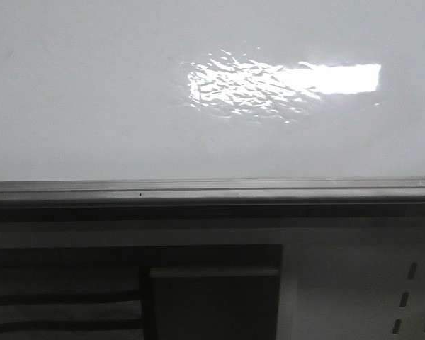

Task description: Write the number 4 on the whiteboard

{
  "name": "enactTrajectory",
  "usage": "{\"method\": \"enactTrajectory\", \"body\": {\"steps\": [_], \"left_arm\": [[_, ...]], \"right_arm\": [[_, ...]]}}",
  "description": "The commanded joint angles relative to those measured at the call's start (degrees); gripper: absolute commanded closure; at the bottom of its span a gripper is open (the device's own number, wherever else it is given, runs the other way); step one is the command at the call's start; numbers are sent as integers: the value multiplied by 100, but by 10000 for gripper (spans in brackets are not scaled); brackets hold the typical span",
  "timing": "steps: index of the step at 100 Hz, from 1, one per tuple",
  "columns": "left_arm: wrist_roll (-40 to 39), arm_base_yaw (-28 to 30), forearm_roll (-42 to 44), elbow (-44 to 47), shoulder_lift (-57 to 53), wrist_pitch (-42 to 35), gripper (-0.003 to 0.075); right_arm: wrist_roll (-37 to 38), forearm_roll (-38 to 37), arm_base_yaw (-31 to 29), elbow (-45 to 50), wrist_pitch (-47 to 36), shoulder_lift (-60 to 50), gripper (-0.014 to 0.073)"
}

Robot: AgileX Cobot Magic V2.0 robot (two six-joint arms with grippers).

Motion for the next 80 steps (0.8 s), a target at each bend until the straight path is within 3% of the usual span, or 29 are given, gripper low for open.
{"method": "enactTrajectory", "body": {"steps": [1, 28, 64, 80], "left_arm": [[-8, -56, -43, 142, -152, -563, 741], [-8, -56, -499, -549, -152, -589, 741], [-8, -56, -484, -2840, 1100, 1426, 741], [-8, -56, -442, -3564, 1784, 1815, 741]], "right_arm": [[-17, 78, -42, 118, -575, -119, 666], [-17, 362, -42, -621, -84, -119, 666], [-28, -59, -42, -3057, 1928, 1136, 666], [-28, -59, -42, -3742, 2486, 1813, 666]]}}
